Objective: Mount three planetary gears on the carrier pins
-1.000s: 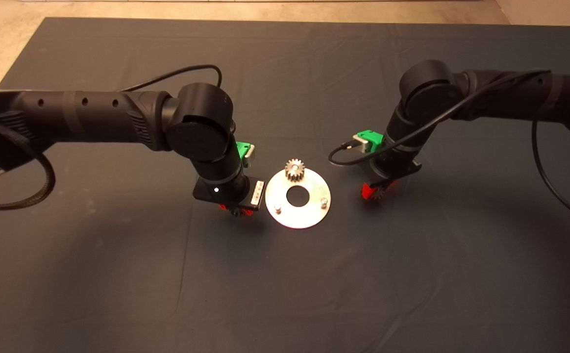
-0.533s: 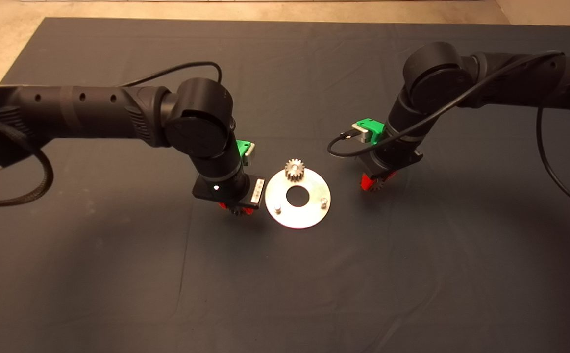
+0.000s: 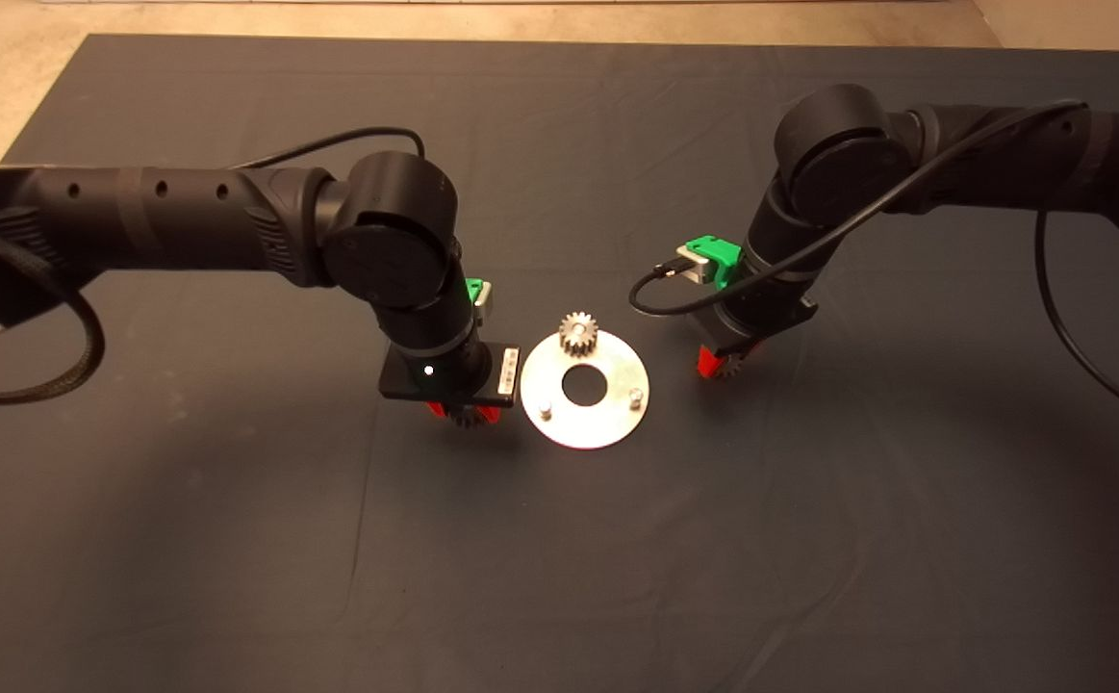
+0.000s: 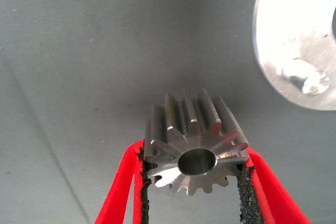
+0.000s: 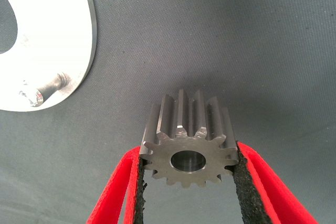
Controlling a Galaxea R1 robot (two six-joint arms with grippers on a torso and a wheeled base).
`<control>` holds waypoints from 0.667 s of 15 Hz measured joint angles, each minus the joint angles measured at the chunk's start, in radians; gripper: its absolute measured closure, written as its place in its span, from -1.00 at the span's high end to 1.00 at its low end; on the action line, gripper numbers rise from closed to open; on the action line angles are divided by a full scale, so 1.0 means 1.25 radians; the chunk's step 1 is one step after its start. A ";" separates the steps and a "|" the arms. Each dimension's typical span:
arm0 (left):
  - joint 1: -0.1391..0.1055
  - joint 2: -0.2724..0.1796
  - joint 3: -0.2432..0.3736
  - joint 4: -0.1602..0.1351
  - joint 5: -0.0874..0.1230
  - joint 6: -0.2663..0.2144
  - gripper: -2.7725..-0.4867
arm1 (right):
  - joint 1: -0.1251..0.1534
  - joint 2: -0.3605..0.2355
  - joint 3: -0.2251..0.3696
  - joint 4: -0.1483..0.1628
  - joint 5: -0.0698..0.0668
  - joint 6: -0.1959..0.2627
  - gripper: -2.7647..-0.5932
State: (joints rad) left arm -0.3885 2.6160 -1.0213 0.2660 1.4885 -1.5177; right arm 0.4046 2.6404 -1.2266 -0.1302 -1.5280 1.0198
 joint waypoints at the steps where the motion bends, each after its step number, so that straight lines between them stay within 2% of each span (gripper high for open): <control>1: 0.000 0.002 -0.004 0.000 -0.009 -0.005 -0.70 | 0.000 0.001 0.000 0.000 0.000 0.001 -0.65; 6: 0.000 0.002 -0.021 -0.018 -0.078 -0.019 -0.70 | 0.000 0.014 0.000 0.000 0.000 0.002 -0.65; 10: 0.000 0.007 -0.044 -0.026 -0.084 -0.024 -0.70 | 0.000 0.027 0.000 0.000 0.001 0.002 -0.65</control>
State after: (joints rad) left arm -0.3885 2.6251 -1.0766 0.2338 1.3836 -1.5477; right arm 0.4049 2.6743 -1.2266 -0.1298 -1.5268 1.0223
